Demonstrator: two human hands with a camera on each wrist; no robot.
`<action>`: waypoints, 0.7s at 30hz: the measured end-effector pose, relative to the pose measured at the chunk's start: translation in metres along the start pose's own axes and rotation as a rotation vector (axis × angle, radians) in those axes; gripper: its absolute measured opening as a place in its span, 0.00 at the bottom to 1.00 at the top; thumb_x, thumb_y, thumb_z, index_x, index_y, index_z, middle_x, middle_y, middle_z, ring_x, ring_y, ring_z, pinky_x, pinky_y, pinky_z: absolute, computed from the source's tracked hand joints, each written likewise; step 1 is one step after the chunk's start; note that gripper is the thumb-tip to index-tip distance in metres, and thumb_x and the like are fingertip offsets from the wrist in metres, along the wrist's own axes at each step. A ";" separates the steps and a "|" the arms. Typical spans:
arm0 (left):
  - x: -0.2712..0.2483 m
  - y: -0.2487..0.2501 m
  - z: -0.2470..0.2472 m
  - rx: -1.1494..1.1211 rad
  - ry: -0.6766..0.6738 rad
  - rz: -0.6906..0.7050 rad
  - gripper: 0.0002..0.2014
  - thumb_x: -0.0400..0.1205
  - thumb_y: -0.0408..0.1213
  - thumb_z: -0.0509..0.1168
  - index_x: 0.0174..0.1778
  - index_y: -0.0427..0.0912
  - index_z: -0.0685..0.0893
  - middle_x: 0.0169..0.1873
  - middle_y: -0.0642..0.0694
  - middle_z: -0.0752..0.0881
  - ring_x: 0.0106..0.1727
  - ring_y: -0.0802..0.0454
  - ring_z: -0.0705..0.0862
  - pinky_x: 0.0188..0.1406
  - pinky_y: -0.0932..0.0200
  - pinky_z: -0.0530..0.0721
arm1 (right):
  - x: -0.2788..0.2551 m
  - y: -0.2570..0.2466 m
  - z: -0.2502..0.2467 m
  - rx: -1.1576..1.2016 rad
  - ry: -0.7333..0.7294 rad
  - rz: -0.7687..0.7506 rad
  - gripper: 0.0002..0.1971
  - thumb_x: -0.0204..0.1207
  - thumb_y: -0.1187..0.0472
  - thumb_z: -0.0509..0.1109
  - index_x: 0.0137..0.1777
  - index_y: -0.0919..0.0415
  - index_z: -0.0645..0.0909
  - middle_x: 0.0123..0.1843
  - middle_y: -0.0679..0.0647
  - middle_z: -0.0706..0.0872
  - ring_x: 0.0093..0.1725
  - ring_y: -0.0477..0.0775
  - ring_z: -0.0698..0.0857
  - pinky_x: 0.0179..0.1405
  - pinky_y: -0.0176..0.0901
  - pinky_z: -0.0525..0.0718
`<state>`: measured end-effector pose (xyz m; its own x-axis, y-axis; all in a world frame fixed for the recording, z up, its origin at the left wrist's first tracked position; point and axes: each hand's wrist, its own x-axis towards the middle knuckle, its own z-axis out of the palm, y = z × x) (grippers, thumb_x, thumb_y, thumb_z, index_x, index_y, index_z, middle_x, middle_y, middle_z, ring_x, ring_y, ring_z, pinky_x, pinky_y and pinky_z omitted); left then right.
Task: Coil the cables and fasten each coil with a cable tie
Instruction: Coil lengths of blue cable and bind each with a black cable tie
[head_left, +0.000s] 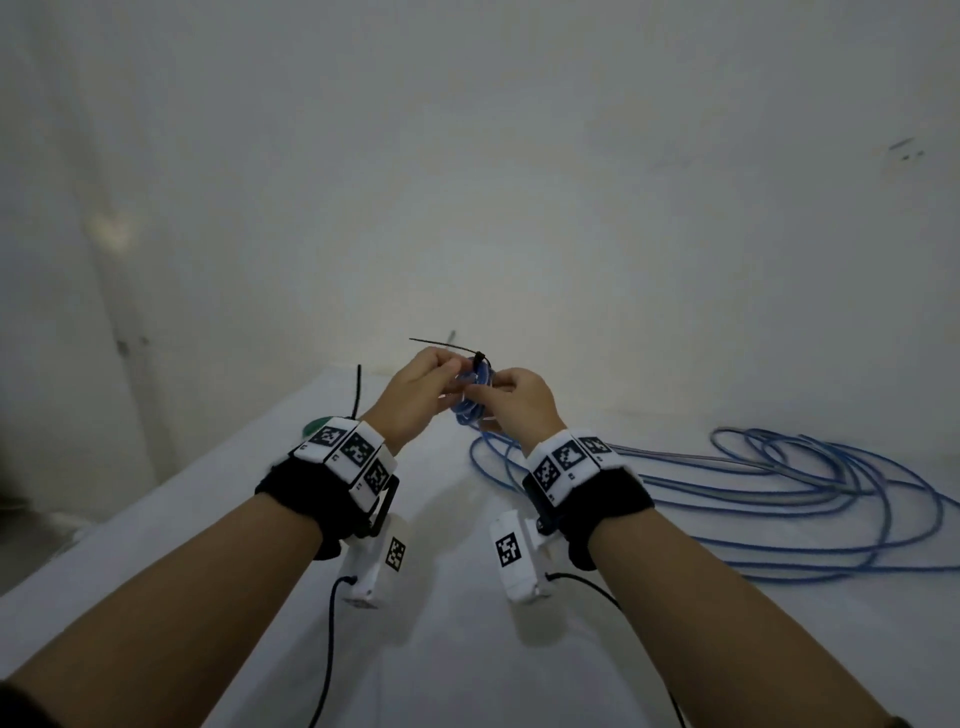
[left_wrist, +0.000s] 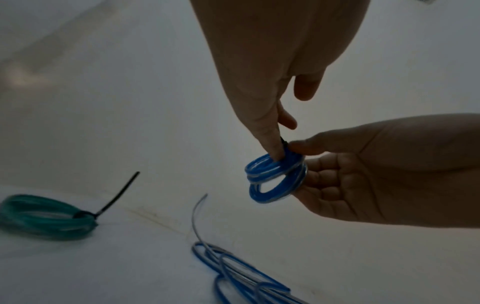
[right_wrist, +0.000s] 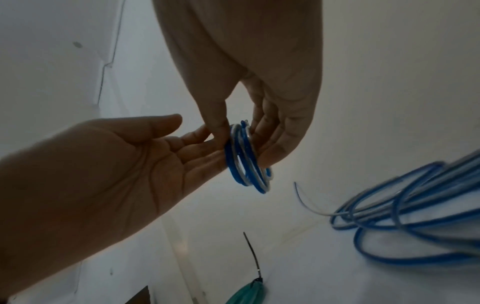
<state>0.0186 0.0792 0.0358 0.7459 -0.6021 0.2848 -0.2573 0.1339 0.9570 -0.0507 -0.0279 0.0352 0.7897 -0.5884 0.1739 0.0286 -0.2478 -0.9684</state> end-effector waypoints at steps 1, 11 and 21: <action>0.001 -0.003 -0.012 0.074 0.051 0.023 0.08 0.85 0.33 0.55 0.52 0.37 0.79 0.54 0.42 0.85 0.57 0.48 0.83 0.58 0.57 0.82 | 0.007 0.002 0.008 0.026 -0.009 0.025 0.13 0.73 0.64 0.73 0.51 0.75 0.81 0.41 0.65 0.86 0.38 0.59 0.86 0.39 0.47 0.86; 0.035 -0.038 -0.111 0.244 0.202 -0.302 0.10 0.84 0.37 0.60 0.47 0.34 0.82 0.46 0.34 0.83 0.40 0.43 0.85 0.45 0.49 0.89 | 0.041 0.009 0.092 0.267 -0.274 0.236 0.02 0.78 0.73 0.64 0.47 0.71 0.77 0.37 0.61 0.80 0.34 0.56 0.82 0.33 0.42 0.86; 0.057 -0.092 -0.180 0.653 0.277 -0.502 0.13 0.77 0.36 0.69 0.29 0.32 0.84 0.39 0.30 0.89 0.42 0.37 0.90 0.47 0.42 0.89 | 0.081 0.052 0.184 -0.157 -0.294 0.319 0.10 0.66 0.64 0.78 0.39 0.71 0.82 0.45 0.69 0.89 0.45 0.68 0.89 0.51 0.63 0.87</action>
<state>0.1960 0.1743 -0.0260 0.9667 -0.2440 -0.0779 -0.0954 -0.6256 0.7743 0.1276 0.0533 -0.0339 0.8848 -0.4164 -0.2091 -0.3198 -0.2166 -0.9224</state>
